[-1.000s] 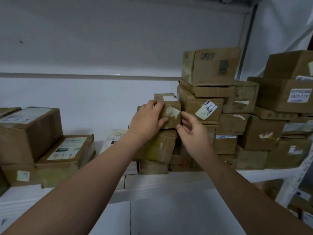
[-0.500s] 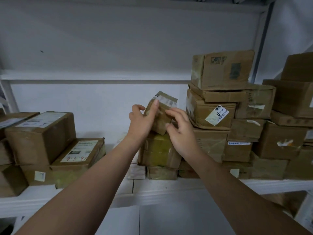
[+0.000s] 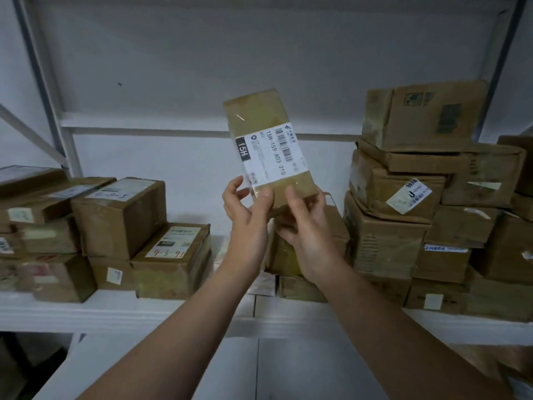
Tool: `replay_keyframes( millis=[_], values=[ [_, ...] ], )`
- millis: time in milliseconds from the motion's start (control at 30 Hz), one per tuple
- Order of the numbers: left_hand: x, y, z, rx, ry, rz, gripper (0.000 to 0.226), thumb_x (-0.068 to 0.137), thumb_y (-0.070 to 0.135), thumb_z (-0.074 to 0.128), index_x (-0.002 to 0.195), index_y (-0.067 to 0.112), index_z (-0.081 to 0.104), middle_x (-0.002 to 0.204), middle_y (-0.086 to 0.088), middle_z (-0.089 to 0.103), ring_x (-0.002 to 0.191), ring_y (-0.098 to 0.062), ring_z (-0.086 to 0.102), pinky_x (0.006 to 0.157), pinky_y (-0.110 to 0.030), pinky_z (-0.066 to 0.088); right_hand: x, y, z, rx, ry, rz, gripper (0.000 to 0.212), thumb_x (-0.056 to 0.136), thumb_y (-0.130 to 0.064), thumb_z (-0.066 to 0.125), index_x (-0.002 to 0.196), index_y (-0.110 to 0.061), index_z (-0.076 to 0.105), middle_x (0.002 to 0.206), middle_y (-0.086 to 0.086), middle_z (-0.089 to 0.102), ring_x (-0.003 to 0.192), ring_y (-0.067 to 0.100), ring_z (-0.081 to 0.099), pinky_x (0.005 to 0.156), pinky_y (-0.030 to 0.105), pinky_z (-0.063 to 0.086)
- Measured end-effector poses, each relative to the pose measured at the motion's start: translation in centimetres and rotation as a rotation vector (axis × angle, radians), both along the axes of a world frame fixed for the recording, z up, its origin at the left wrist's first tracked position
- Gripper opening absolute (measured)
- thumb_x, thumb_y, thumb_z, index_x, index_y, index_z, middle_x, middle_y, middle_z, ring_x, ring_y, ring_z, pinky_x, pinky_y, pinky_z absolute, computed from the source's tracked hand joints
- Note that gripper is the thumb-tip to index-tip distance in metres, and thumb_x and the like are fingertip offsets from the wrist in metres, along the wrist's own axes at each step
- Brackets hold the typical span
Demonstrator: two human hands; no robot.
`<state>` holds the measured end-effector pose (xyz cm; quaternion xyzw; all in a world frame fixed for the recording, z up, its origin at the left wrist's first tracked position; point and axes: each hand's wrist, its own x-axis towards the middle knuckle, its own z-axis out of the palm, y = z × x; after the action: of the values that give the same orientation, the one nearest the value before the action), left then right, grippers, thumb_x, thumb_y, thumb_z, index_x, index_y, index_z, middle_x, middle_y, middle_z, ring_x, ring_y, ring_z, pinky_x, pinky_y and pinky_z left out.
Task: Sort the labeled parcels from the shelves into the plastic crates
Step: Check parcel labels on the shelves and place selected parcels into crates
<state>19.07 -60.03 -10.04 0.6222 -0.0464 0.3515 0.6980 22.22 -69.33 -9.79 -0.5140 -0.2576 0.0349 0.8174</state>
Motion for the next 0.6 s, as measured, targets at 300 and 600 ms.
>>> replay_keyframes(
  millis=[300,600],
  values=[
    [-4.2,8.4,1.3,0.008,-0.002,0.134,0.076,0.079,0.065,0.047,0.144,0.049,0.011,0.156,0.003,0.021,0.135,-0.015,0.037,0.109,-0.044,0.035,-0.5,1.6,1.0,0.010,0.021,-0.098,0.035,0.091,-0.027,0.060,0.122,-0.028,0.044,0.115,-0.003,0.064,0.099,0.010,0.064,0.089,0.036,0.053],
    [-7.1,16.2,-0.7,0.071,0.009,-0.040,0.046,0.092,0.041,0.054,0.135,0.026,0.046,0.128,-0.002,0.059,0.112,-0.015,0.061,0.103,-0.047,0.045,-2.8,5.2,0.9,0.079,-0.223,-0.094,0.071,0.075,0.000,0.064,0.129,-0.037,0.037,0.131,0.012,0.053,0.112,0.023,0.060,0.079,0.029,0.055]
  ],
)
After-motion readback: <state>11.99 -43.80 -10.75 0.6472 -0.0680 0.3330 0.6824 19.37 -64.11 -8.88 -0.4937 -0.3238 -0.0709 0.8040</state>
